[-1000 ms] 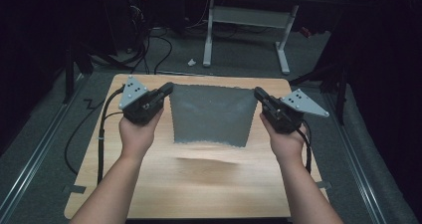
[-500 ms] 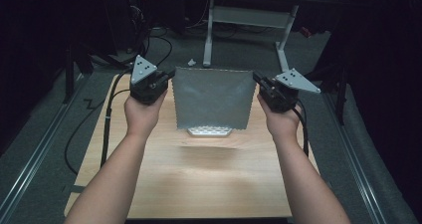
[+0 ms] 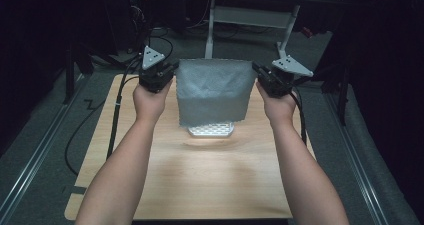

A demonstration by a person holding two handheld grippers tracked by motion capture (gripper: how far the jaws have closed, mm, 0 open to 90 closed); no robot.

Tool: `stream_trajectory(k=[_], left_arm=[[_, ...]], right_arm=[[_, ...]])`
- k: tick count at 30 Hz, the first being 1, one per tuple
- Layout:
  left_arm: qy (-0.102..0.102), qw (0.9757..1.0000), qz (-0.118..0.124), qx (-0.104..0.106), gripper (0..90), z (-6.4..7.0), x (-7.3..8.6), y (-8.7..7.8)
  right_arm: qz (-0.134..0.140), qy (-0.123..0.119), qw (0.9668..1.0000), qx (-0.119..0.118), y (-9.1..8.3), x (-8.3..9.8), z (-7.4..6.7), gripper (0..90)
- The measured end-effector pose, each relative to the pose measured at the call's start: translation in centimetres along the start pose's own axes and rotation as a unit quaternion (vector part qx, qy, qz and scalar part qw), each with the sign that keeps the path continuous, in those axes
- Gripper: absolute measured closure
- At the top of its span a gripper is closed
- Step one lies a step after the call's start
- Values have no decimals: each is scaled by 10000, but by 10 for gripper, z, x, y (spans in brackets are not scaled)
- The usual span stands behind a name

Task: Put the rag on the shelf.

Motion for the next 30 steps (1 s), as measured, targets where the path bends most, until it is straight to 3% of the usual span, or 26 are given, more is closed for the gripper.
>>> stream_trajectory(k=[3, 6, 7, 8, 10, 11, 17, 19, 30], left_arm=[[-6, 9997, -251, -69, 895, -5, 8, 13], [-90, 9983, -574, -40, 895, -11, 23, 25], [-90, 9983, -574, -40, 895, -11, 23, 25], [-68, 9975, -697, -21, 895, -11, 29, 27], [-22, 9957, -924, 9, 895, -11, 40, 32], [-25, 9944, -1056, 51, 895, -10, 49, 34], [-59, 9924, -1211, 194, 896, -4, 75, 34], [-120, 9906, -1332, 274, 897, -3, 85, 34], [-294, 9894, -1321, 523, 897, 7, 113, 24]], right_arm=[[-119, -34, 9999, -16, 7, 6, 2, 897], [-323, 68, 9993, -193, 21, 17, 6, 897], [-323, 68, 9993, -193, 21, 17, 6, 897], [-466, -24, 9988, -175, 27, 25, 8, 897], [-532, 12, 9984, -180, 29, 28, 8, 897], [-633, 46, 9977, -226, 34, 38, 9, 896], [-899, 83, 9956, -250, 39, 63, 11, 896], [-988, 115, 9947, -260, 39, 72, 11, 896], [-1177, 296, 9917, -414, 38, 107, 7, 895]])
Point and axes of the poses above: each handheld gripper's, and its own axes: y roughly forward along the jaws, x roughly out of its underside, z roughly to its right, the point moved 7 cm from there along y, roughly forward along the jaws, and after that the axes turned 1 degree about z, right-handed, at the moved point
